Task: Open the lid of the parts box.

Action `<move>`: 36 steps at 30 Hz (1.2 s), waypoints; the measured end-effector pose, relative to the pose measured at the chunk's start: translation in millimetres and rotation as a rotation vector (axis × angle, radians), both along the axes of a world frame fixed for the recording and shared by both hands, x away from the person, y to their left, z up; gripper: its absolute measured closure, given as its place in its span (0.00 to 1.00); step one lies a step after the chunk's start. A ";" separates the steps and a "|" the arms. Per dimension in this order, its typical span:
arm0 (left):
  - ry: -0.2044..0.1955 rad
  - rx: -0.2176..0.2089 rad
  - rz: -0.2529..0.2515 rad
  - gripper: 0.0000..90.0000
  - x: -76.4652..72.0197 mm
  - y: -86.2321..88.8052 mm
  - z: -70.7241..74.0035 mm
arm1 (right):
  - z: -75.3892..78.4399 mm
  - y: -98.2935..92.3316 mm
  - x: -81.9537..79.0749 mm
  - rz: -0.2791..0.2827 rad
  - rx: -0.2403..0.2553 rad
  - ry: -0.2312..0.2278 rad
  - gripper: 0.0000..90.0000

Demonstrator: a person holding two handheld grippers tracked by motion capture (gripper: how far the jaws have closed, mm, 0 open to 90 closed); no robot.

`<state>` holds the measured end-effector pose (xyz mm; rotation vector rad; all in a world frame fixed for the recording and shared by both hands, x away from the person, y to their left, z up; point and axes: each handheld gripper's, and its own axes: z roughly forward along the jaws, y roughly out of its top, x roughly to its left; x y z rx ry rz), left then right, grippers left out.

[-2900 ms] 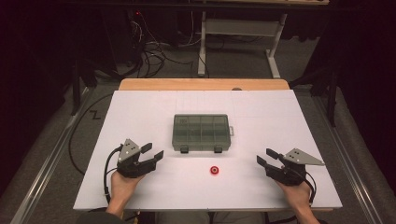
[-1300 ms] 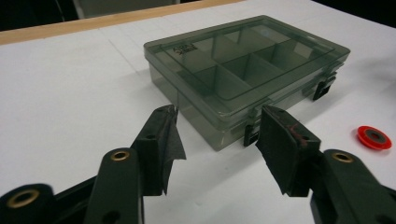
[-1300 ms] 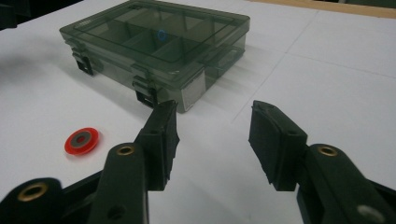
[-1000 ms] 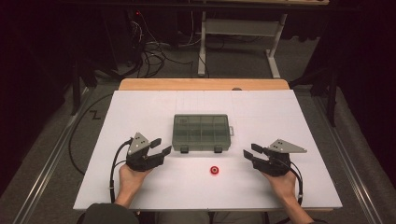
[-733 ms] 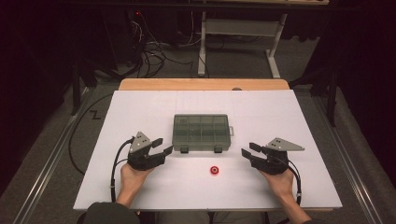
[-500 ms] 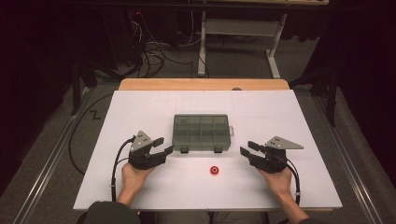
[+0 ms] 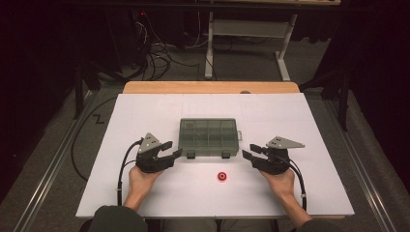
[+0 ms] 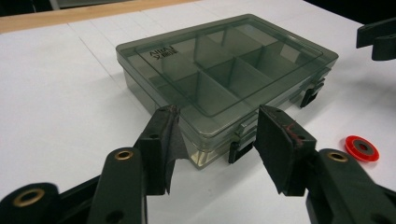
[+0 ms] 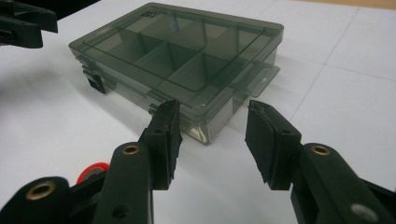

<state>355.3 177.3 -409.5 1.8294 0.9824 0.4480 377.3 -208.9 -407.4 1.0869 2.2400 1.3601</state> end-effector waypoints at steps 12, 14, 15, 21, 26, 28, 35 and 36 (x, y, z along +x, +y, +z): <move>0.026 0.056 -0.010 0.58 7.5 -10.4 4.1 | 4.2 4.7 5.8 0.013 -0.042 0.015 0.71; 0.031 0.070 -0.009 0.58 8.5 -11.7 5.7 | 4.7 4.7 6.4 0.013 -0.048 0.018 0.72; 0.038 0.074 -0.010 0.58 9.4 -12.3 6.4 | 5.1 4.6 7.1 0.016 -0.055 0.022 0.74; 0.104 0.103 -0.022 0.61 15.5 -16.7 6.8 | 6.6 6.8 10.5 0.031 -0.102 0.052 0.82; 0.128 0.137 -0.026 0.63 16.9 -17.0 7.6 | 6.5 11.2 15.3 0.071 -0.170 0.103 0.93; 0.135 0.150 -0.024 0.63 17.3 -16.6 9.1 | 6.5 11.9 15.9 0.074 -0.178 0.107 0.94; 0.164 0.202 -0.021 0.70 19.7 -16.0 13.5 | 9.2 14.6 20.6 0.087 -0.228 0.135 0.98; 0.167 0.206 -0.019 0.71 20.1 -16.0 14.1 | 9.4 15.0 21.5 0.087 -0.234 0.139 0.98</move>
